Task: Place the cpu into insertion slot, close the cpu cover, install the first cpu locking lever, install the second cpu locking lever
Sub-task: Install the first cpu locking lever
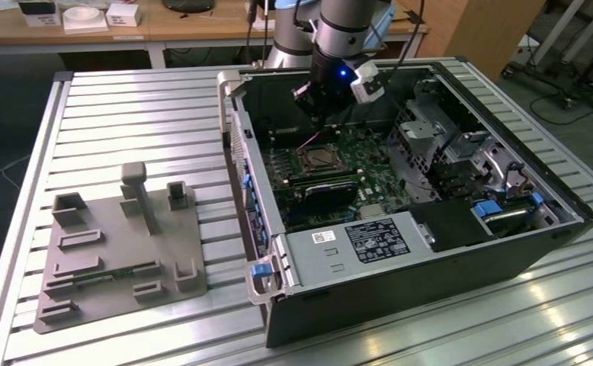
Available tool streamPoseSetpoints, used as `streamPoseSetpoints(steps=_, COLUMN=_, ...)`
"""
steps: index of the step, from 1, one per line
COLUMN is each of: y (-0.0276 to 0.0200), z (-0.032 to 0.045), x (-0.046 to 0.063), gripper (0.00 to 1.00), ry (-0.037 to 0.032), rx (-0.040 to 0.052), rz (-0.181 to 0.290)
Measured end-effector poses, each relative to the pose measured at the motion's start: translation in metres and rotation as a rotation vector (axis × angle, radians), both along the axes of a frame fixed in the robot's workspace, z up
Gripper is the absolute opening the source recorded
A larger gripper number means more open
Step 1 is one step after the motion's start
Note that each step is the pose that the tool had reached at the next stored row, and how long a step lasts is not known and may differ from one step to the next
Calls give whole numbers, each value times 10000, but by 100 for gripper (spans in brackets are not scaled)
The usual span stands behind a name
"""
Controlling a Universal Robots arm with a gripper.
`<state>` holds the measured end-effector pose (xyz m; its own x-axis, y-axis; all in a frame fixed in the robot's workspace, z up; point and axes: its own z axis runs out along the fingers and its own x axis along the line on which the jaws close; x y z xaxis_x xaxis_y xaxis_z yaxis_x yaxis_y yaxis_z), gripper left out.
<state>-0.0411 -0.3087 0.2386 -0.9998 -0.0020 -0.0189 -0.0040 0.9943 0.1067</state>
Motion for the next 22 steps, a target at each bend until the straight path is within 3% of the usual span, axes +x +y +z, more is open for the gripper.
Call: streamPoseSetpoints(steps=22, y=10, z=-258, x=90, gripper=10, ry=0, rx=-1, rz=-1)
